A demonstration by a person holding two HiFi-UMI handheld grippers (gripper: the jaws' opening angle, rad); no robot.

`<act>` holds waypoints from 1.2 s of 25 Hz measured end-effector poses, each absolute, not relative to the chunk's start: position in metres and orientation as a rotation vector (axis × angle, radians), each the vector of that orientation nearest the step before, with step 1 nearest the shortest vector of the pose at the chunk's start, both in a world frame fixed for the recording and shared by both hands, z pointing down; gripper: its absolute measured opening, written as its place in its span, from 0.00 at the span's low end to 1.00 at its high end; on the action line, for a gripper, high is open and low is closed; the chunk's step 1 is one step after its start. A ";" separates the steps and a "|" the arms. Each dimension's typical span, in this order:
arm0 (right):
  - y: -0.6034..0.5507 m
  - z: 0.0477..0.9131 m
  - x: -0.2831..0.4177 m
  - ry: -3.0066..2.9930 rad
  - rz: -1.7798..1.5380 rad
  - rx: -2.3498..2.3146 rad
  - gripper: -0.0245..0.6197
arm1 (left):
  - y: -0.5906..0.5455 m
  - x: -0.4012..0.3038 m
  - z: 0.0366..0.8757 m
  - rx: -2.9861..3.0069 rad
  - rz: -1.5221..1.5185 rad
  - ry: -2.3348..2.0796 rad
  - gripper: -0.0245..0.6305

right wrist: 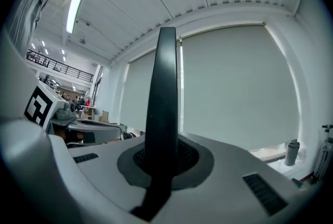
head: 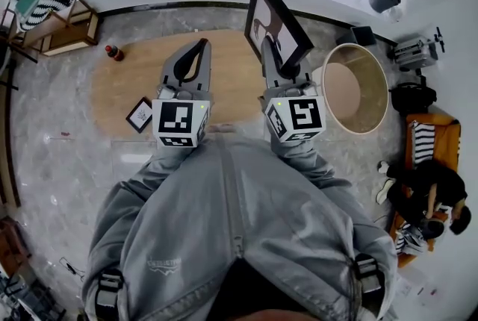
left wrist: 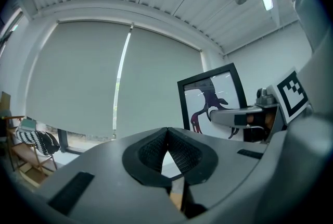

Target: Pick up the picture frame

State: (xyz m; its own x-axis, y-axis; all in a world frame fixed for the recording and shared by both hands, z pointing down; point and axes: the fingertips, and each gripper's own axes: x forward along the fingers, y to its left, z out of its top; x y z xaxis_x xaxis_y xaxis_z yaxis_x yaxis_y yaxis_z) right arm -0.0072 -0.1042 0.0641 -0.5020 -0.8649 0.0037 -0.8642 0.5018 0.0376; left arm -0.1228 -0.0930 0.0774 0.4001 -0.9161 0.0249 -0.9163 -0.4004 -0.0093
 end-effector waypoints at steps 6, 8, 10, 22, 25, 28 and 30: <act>-0.099 0.060 -0.013 -2.704 -0.096 1.547 0.10 | -0.089 -0.124 0.075 2.630 0.022 -1.727 0.07; -0.100 0.060 -0.012 -2.703 -0.107 1.540 0.10 | -0.090 -0.121 0.073 2.634 0.020 -1.726 0.07; -0.100 0.062 -0.012 -2.700 -0.100 1.541 0.10 | -0.090 -0.118 0.073 2.632 0.021 -1.722 0.07; -0.096 0.070 -0.015 -2.703 -0.078 1.541 0.10 | -0.086 -0.120 0.080 2.629 0.038 -1.712 0.07; -0.096 0.072 -0.017 -2.705 -0.070 1.536 0.10 | -0.087 -0.121 0.082 2.627 0.042 -1.710 0.07; -0.097 0.075 -0.014 -2.705 -0.059 1.530 0.10 | -0.088 -0.118 0.085 2.624 0.046 -1.708 0.07; -0.097 0.078 -0.011 -2.703 -0.049 1.529 0.10 | -0.088 -0.115 0.086 2.624 0.046 -1.701 0.07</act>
